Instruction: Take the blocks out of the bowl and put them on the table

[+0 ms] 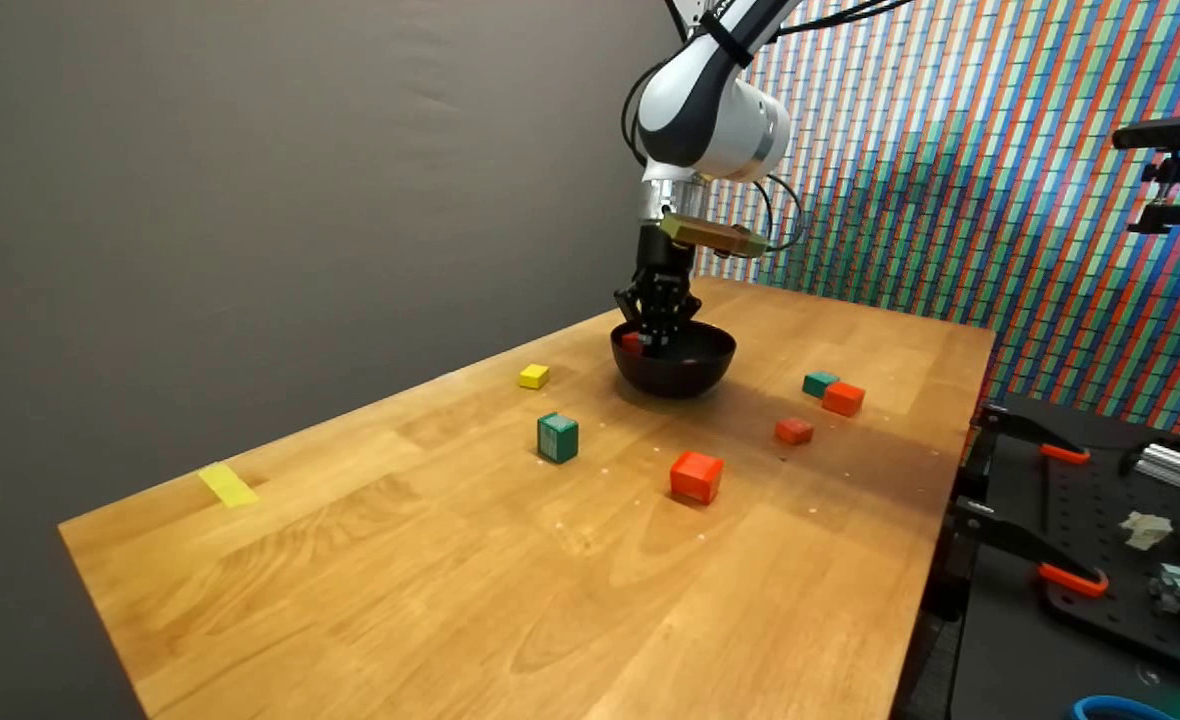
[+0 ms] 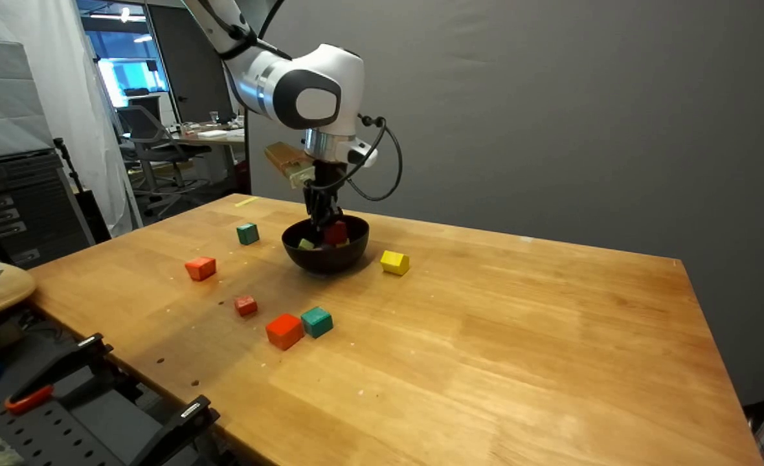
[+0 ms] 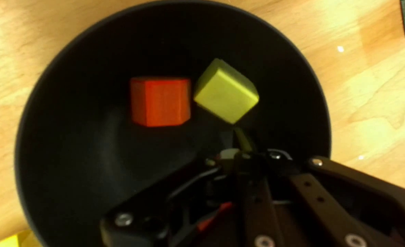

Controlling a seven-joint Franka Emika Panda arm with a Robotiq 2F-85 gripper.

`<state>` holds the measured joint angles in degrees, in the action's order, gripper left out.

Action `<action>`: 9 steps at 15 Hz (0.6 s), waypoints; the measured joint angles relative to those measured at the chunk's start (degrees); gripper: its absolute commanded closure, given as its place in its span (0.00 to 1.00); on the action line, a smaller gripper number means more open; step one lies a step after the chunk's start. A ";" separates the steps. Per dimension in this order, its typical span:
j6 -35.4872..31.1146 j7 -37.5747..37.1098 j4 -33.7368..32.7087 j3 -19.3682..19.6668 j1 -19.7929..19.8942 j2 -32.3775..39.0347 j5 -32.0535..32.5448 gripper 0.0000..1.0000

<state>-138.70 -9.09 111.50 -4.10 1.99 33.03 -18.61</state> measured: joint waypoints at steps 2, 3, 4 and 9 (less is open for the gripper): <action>-0.85 0.49 0.84 -0.12 0.00 -2.70 -0.07 0.70; -1.05 0.52 1.44 -0.12 0.04 -4.41 -0.12 0.68; -1.04 0.53 1.99 -0.10 0.15 -5.92 -0.26 0.67; -1.02 1.16 3.44 -0.06 0.85 -8.41 -2.23 0.29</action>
<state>-139.72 -7.94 114.94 -4.16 2.84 24.62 -20.84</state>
